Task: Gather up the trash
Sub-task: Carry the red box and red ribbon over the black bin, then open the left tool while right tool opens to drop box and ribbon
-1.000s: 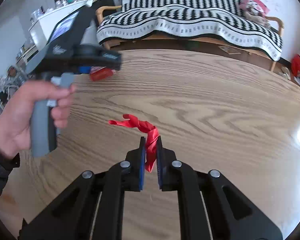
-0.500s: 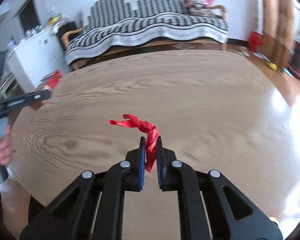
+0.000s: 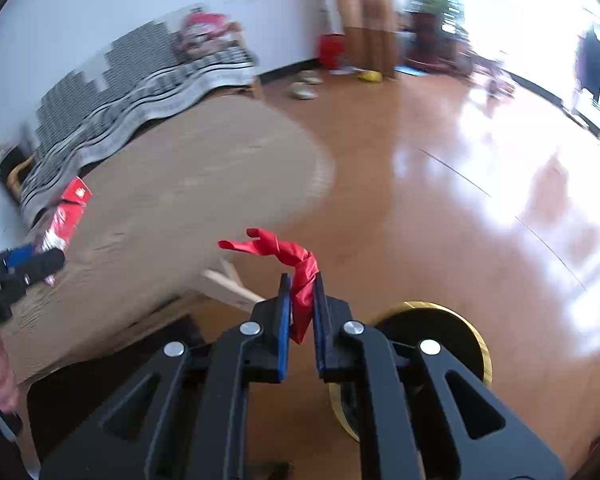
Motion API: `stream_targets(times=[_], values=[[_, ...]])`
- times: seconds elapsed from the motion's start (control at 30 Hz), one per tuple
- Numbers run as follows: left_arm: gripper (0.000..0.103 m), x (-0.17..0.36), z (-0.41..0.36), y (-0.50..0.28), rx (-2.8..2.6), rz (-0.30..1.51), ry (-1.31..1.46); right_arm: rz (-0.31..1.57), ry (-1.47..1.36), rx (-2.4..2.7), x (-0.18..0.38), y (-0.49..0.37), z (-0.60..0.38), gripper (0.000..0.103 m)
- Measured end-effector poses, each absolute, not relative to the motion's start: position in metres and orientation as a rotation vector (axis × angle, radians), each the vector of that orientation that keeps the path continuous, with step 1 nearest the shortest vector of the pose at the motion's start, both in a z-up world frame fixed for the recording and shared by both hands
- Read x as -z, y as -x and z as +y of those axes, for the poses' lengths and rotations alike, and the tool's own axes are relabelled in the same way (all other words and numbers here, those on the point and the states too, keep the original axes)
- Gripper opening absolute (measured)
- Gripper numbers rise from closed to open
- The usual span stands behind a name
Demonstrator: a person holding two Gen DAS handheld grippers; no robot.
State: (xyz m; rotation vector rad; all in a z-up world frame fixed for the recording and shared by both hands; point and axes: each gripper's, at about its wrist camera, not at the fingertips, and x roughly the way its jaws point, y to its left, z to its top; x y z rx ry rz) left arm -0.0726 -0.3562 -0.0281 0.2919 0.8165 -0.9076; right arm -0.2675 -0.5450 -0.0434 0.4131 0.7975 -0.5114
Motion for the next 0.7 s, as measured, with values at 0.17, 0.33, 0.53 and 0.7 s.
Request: stream_targets(times=[0.17,0.33,0.53,0.7], values=[[0.062,0.057,-0.434,0.131,1.082,0.851,-0.338,0.803,-0.479,0.641,0.058,0.341,-0.585,0.010],[0.062,0.104,-0.488,0.171,1.167,0.895,-0.382,0.828,-0.556,0.716,0.086,0.386,-0.611,0.010],[0.062,0.169,-0.513,0.185,1.225,1.015,-0.375,0.854,-0.625,0.753,0.120,0.405,-0.620,0.010],[0.062,0.202,-0.511,0.190,1.232,1.048,-0.408,0.884,-0.656,0.753,0.142,0.404,-0.614,0.010]])
